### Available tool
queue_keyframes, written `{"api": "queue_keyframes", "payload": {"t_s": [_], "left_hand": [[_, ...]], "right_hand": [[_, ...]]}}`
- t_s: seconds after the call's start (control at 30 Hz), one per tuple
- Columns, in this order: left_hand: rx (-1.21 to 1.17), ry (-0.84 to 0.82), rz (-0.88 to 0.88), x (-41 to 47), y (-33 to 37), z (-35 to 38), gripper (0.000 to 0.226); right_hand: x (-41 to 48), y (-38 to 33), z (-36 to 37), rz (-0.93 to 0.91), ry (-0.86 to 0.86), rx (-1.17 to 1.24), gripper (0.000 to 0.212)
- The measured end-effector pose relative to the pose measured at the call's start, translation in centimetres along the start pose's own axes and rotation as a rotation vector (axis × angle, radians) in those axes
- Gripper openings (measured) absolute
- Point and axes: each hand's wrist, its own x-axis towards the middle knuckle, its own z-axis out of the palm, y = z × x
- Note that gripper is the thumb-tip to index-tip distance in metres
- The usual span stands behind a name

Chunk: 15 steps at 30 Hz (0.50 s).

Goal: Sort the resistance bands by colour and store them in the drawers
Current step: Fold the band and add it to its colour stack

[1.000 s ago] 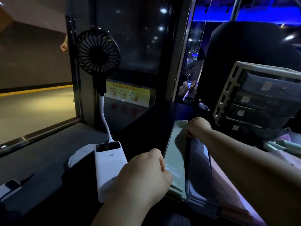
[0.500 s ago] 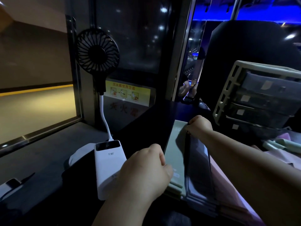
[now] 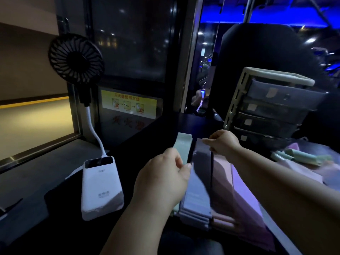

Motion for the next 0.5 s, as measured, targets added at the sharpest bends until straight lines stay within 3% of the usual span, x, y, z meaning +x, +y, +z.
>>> {"api": "queue_keyframes", "payload": {"t_s": [0.3,0.43,0.5], "left_hand": [[-0.015,-0.057,0.071,-1.1,5.7,4.2,0.022],[0.010,-0.143,0.129,-2.3,9.8,7.1,0.021],[0.028,-0.191,0.167,-2.7,12.0,8.8,0.020]], "right_hand": [[-4.1,6.4,-8.8,-0.041,0.114,-0.162,0.023],[-6.2,10.5,-13.6,-0.026,0.173,-0.247,0.032],[-6.9,12.6,-16.1,0.000,0.205,-0.258,0.027]]}}
